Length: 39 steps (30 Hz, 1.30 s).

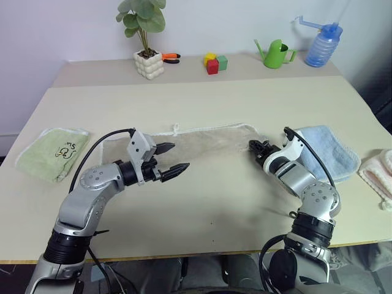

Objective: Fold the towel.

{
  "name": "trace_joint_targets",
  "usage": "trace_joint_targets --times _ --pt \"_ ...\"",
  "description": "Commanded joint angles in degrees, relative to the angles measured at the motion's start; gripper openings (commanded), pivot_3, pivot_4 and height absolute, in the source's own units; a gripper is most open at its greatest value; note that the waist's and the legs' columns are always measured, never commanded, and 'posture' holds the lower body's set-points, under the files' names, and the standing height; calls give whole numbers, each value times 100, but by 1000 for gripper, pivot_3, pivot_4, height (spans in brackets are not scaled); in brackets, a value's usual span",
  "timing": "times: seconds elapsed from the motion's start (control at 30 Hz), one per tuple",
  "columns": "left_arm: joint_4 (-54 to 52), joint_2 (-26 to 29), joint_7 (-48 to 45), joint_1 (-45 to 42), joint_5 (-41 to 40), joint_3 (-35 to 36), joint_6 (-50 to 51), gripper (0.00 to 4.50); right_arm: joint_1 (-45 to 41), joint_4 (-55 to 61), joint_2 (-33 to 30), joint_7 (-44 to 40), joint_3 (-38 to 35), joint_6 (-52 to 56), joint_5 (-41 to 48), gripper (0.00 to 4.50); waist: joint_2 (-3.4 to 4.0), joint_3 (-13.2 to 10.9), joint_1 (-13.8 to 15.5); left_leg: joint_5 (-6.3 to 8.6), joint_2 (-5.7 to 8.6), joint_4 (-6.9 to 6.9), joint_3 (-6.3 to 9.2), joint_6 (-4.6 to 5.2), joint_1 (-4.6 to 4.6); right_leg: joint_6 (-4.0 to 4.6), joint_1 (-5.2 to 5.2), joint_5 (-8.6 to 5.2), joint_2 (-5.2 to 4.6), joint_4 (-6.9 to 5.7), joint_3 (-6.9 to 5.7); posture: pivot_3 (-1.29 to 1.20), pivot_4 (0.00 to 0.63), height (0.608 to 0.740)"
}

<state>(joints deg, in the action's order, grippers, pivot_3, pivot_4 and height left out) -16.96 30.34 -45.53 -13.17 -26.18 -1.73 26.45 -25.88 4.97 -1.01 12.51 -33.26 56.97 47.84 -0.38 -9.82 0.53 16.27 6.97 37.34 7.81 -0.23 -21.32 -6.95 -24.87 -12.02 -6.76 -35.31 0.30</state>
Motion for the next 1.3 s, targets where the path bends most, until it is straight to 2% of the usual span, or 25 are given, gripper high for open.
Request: trace_joint_targets --times 0.03,0.13,0.23,0.3,0.5,0.57,0.7,0.87,1.1,1.2,1.3 --pt "-195 -18 28 55 28 22 -134 3987 116 132 -130 132 -90 -210 -26 48 0 1 14 0 0 0 0 0 0 0 1 0 0 0 0 0 150 731" --pt "-176 -22 25 90 51 40 -166 3987 243 425 -538 -111 295 -313 -324 48 2 1 16 0 1 0 0 1 -2 0 -1 0 -1 1 0 0 150 731" --pt "-76 -13 24 147 127 49 -229 3987 441 904 -1656 -935 1312 -674 -1139 48 18 -8 8 2 6 2 -2 4 -9 -1 -4 -1 -4 3 0 0 150 731" --pt "-27 -26 41 156 163 51 -254 3987 450 1055 -2184 -1356 1621 -902 -1406 48 19 -9 -23 3 5 -2 -8 7 -9 -2 -9 -1 -4 3 2 0 150 731" --pt "62 -76 71 106 206 102 -288 3987 293 1490 -3092 -2553 2495 -1462 -1922 48 18 -8 -135 2 -8 -11 -12 5 -5 -2 -10 -2 4 6 2 0 150 731" --pt "70 -80 73 101 217 101 -304 3987 252 1797 -3396 -3176 3168 -1745 -2201 48 17 -8 -125 2 -8 -11 -13 5 -6 -2 -10 -2 4 8 2 0 150 731" --pt "69 -87 99 98 224 97 -332 3987 190 2037 -3559 -3850 4163 -2082 -2674 48 15 -9 -118 3 -9 -10 -13 5 -7 -3 -9 -2 3 11 2 0 150 731" --pt "-64 -115 185 180 203 105 -278 3987 -54 1602 -3340 -4154 5260 -2424 -3548 48 10 -10 -101 2 -6 -4 -11 5 -8 -3 -7 -2 1 12 1 0 150 731" --pt "-288 -68 338 344 121 196 -168 3987 -115 1216 -2839 -4262 5419 -2558 -3916 48 10 -10 -105 -11 -6 -6 -10 -20 -9 -3 -11 -2 1 12 2 0 150 731" --pt "-370 -20 393 448 111 281 -133 3987 12 1383 -2822 -4510 5244 -2409 -3678 935 10 -10 -101 -8 -6 -7 -10 -15 -9 -3 -10 -2 1 12 2 0 150 731" --pt "-433 23 471 559 67 427 -82 3987 297 1816 -3055 -4931 5066 -2530 -3446 2333 10 -10 -94 0 -6 -7 -8 0 -9 -3 -10 -2 1 13 1 0 150 731"
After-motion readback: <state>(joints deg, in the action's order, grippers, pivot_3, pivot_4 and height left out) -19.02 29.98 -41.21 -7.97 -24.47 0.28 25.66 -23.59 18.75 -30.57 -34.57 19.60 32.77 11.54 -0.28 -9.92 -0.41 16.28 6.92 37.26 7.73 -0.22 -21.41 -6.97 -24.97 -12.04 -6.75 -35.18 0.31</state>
